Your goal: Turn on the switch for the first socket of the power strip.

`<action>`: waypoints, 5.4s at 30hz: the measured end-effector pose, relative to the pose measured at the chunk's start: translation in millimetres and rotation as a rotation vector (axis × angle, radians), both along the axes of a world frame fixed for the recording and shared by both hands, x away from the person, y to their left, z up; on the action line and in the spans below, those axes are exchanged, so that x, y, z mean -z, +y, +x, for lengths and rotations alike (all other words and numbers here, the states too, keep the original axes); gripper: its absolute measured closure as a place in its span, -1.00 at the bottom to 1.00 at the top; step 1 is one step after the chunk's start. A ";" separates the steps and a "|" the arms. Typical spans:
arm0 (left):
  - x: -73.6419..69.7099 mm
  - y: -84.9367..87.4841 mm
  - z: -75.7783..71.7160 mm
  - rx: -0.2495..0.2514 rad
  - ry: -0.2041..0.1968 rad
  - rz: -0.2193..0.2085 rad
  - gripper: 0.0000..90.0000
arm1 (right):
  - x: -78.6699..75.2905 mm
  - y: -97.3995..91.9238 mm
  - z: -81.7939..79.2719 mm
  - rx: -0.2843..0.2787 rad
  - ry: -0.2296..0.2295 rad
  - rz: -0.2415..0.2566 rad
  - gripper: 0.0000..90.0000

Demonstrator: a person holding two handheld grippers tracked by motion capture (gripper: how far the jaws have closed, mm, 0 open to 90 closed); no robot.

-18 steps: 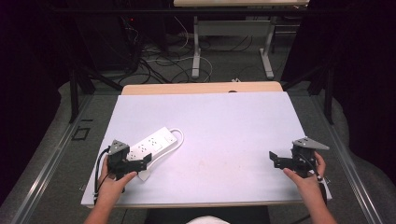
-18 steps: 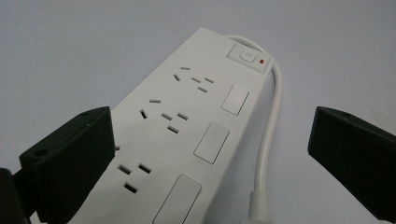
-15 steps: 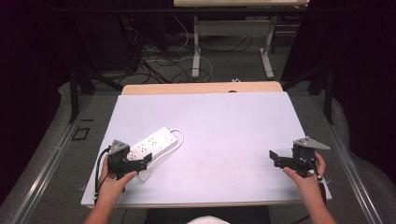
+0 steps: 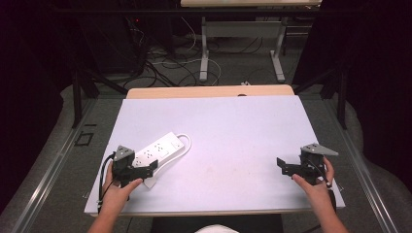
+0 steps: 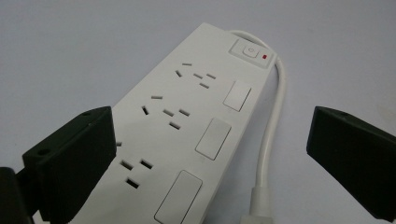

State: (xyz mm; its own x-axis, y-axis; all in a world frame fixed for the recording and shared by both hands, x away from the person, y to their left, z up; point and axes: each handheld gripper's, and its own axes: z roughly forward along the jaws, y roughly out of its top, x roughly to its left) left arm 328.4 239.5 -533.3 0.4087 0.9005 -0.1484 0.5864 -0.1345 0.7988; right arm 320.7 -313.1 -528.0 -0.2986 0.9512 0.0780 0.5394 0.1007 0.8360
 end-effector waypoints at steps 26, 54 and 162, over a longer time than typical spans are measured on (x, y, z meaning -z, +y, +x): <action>-5.1 -4.5 -0.3 -0.019 0.063 0.060 -0.86 | 7.5 1.5 4.2 -0.041 0.049 0.007 -0.99; -23.4 -9.6 8.7 -0.030 0.200 0.091 -0.45 | 10.8 3.6 5.2 -0.049 0.065 0.007 -0.98; -33.2 -58.5 85.6 -0.027 0.418 0.076 0.55 | 13.3 3.4 6.3 -0.045 0.071 0.002 -0.95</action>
State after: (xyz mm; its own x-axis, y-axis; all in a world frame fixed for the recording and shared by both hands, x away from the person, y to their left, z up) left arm 414.0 181.0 -500.1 0.3036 0.9248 -0.2295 0.8620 -0.1640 0.4797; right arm 327.0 -309.7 -541.3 -0.3351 0.9366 0.1021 0.5919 0.1251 0.7962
